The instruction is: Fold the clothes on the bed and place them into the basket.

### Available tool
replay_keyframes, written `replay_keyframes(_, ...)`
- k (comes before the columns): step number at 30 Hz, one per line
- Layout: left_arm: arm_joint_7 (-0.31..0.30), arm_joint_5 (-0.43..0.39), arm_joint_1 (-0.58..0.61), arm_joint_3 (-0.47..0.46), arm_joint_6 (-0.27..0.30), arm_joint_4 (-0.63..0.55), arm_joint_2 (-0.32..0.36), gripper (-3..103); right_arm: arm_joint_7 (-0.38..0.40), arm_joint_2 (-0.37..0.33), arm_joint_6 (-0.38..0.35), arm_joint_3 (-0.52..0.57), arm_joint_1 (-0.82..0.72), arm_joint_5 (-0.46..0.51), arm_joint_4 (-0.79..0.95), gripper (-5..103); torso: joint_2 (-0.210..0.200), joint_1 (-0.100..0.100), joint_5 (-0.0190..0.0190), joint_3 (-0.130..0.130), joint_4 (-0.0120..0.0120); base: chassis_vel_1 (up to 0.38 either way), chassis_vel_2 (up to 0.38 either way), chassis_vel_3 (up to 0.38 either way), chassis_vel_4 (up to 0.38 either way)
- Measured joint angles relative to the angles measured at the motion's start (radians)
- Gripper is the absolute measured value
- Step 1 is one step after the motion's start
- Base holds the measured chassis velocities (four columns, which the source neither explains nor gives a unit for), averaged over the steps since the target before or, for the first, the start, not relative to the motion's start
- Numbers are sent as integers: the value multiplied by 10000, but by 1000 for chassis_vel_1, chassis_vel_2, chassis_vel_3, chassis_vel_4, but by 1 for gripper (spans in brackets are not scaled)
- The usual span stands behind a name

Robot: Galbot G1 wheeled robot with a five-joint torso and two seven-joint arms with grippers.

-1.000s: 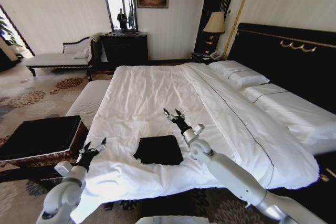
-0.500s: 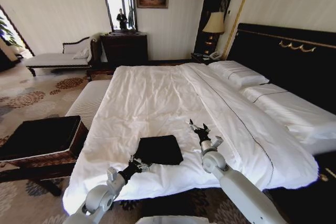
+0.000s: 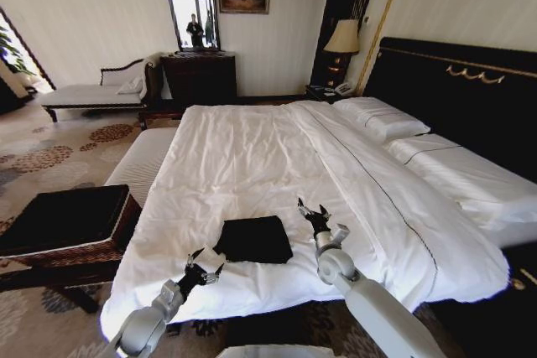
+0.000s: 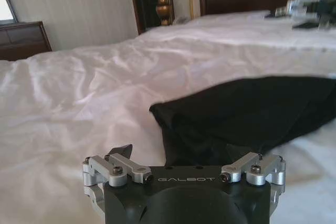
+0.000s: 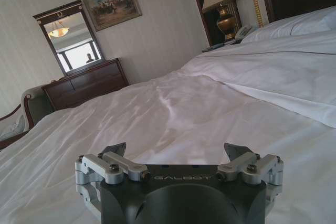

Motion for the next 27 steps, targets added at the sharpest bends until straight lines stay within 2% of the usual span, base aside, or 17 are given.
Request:
replay_keyframes(3,215,-1174,-456,243,-84,-436,-139,100,1,25,5,19,-79,-75,12,100,1,-1,2,0,-3,0,0,0,0)
replay_keyframes(6,69,-1229,-928,617,143,-305,-279,100,2,89,9,16,-89,-110,11,100,1,-1,2,0,-6,0,0,0,0)
replay_keyframes(8,-299,-786,-1536,1277,456,212,-539,100,2,216,14,-58,-45,-164,-70,100,-1,1,1,2,-2,0,0,0,0)
replay_keyframes(13,-584,-274,-2243,2165,805,850,-880,100,-1,336,19,-101,-53,-241,-123,100,0,2,-1,1,0,0,0,0,0)
replay_keyframes(14,-699,26,-2591,2580,946,1159,-1003,100,-2,372,20,-113,-82,-280,-143,100,0,1,-2,1,-6,0,0,0,0)
replay_keyframes(17,-869,746,-2863,2906,1028,1646,-1019,100,-6,427,23,-115,-141,-356,-178,100,0,2,0,1,-5,0,0,0,0)
replay_keyframes(24,-993,1419,-2279,2326,1023,1628,-739,100,-10,455,29,-93,-281,-443,-224,100,0,1,-1,1,1,0,0,0,0)
replay_keyframes(27,-996,1692,-1921,1864,797,1439,-584,100,-7,427,30,-95,-295,-460,-248,100,0,0,-1,1,0,0,0,0,0)
